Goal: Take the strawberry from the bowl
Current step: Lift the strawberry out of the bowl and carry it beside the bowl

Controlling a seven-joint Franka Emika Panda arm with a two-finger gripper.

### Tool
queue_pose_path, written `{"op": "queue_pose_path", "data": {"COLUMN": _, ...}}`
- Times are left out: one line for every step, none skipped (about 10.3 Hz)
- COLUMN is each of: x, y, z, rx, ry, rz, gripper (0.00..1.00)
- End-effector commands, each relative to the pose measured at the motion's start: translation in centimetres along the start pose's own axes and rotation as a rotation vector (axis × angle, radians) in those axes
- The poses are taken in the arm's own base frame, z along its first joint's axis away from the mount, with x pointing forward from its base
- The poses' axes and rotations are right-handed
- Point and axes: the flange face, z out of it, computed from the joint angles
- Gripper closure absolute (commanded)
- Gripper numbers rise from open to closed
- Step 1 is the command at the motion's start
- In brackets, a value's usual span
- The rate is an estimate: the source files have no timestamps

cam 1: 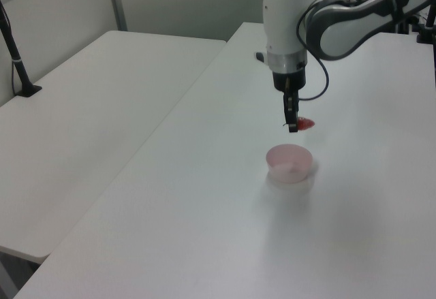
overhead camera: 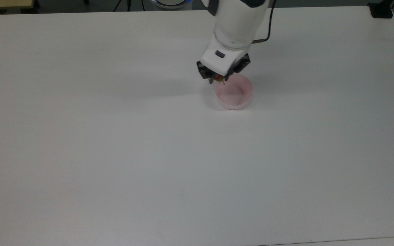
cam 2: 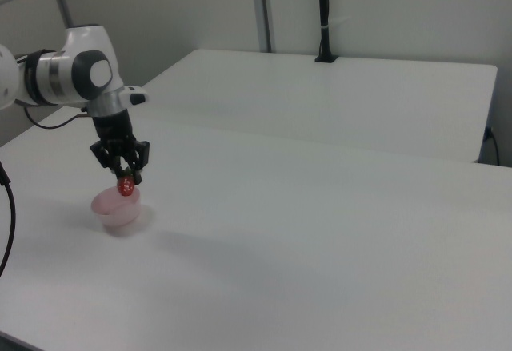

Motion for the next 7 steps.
{"op": "queue_pose_path", "data": {"x": -1.4, "y": 5.1, "z": 1.6, "rx": 0.004, "ry": -0.04, "rz": 0.107, "gripper": 0.57}}
{"op": "queue_pose_path", "data": {"x": -1.7, "y": 6.0, "z": 3.0, "rx": 0.003, "ry": -0.036, "rz": 0.144, "gripper": 0.57}}
{"op": "queue_pose_path", "data": {"x": -2.3, "y": 6.2, "z": 4.5, "rx": 0.002, "ry": -0.034, "rz": 0.156, "gripper": 0.57}}
{"op": "queue_pose_path", "data": {"x": -2.8, "y": 7.0, "z": 5.9, "rx": 0.002, "ry": -0.019, "rz": 0.189, "gripper": 0.57}}
{"op": "queue_pose_path", "data": {"x": -3.3, "y": 8.4, "z": 7.2, "rx": -0.001, "ry": -0.01, "rz": 0.23, "gripper": 0.57}}
{"op": "queue_pose_path", "data": {"x": -3.7, "y": 9.2, "z": 8.3, "rx": -0.002, "ry": -0.013, "rz": 0.243, "gripper": 0.57}}
{"op": "queue_pose_path", "data": {"x": -3.6, "y": 10.3, "z": 8.6, "rx": -0.003, "ry": 0.008, "rz": 0.264, "gripper": 0.47}}
